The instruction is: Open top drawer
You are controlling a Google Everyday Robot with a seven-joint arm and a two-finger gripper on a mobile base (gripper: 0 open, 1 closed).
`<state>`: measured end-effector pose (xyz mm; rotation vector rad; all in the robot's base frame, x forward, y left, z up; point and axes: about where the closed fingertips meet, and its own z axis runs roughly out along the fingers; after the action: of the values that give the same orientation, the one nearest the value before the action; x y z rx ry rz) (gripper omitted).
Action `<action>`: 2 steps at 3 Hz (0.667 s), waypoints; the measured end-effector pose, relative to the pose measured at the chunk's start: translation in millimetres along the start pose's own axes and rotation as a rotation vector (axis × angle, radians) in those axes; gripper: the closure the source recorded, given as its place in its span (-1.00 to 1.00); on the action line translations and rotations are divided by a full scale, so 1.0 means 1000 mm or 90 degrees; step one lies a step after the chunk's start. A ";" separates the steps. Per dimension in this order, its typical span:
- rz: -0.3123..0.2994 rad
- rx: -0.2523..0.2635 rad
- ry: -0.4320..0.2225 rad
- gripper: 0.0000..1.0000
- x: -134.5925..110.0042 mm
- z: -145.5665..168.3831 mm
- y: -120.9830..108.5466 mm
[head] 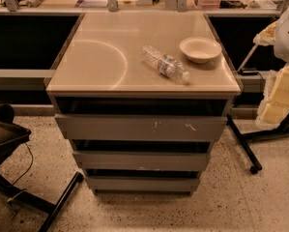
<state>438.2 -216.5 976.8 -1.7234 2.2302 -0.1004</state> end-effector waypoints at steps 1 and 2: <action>0.000 0.000 0.000 -1.00 0.000 0.000 0.000; 0.009 -0.012 -0.022 -1.00 0.006 0.013 0.001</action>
Offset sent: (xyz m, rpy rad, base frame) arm 0.0029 -0.0106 -0.0395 0.0983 0.0472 -0.0009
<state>439.4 -220.3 962.4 -1.7059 2.2247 -0.0460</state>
